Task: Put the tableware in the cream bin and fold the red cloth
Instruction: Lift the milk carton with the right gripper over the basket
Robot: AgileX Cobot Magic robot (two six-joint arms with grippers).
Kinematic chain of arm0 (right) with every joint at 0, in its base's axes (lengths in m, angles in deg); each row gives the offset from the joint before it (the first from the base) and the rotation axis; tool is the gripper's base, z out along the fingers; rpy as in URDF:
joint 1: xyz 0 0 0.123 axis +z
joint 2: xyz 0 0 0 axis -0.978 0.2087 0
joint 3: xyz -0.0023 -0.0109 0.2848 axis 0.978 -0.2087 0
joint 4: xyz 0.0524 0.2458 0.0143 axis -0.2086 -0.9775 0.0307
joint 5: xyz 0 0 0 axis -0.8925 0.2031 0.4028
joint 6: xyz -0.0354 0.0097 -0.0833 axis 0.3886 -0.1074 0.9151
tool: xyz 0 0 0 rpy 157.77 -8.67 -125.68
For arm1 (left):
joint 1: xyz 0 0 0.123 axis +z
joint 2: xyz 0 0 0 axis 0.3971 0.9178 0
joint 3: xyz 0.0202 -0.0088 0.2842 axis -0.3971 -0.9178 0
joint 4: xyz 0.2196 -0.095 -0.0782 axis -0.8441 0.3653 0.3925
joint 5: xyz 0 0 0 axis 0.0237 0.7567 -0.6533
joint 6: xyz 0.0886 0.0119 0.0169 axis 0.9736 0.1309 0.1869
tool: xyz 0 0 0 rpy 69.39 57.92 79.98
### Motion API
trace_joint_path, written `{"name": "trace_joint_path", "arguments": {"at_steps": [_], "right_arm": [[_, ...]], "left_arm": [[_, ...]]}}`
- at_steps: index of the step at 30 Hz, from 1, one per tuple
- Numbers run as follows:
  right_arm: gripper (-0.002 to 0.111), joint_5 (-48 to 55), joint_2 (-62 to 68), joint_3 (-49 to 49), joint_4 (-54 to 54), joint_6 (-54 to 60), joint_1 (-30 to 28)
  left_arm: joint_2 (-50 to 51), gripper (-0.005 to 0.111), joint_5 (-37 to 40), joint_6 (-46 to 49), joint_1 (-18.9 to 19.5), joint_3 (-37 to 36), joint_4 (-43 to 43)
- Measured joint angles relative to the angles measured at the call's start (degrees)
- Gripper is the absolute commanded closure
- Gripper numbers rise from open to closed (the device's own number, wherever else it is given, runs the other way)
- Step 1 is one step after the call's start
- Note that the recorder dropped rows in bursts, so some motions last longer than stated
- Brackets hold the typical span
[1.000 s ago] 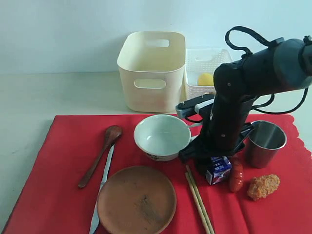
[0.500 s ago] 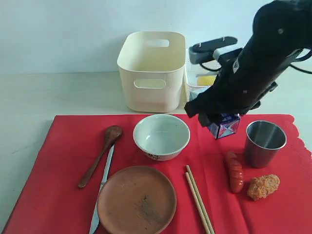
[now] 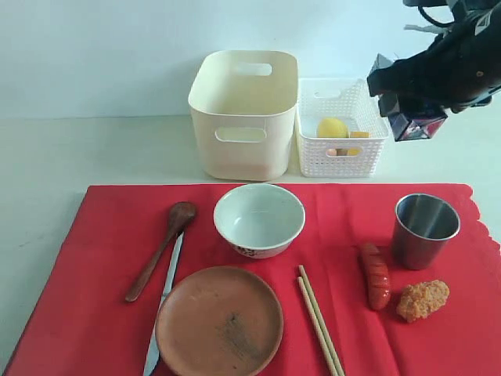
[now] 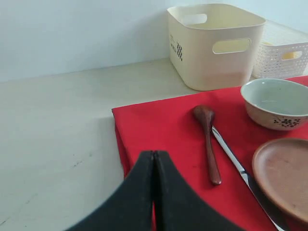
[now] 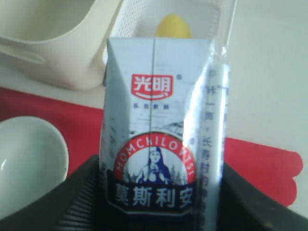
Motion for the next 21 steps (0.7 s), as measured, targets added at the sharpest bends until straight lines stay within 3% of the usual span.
{"name": "trace_joint_path", "arguments": {"at_steps": [8,11,16,21], "right_arm": [[0.108,-5.56,13.99,10.49,-15.64,14.84,-6.28],[0.108,-7.59,19.33,14.57,-23.3,21.6,-6.83],[0.108,-10.13,32.45,23.7,-48.29,44.96,-6.83],[0.108,-10.74,39.91,31.41,-54.79,51.66,-6.83]], "left_arm": [[0.0,0.107,0.0,0.0,0.0,0.0,0.0],[0.0,0.107,0.0,0.0,0.0,0.0,0.0],[0.0,0.107,0.0,0.0,0.0,0.0,0.0],[0.0,0.107,0.0,0.0,0.0,0.0,0.0]]}}
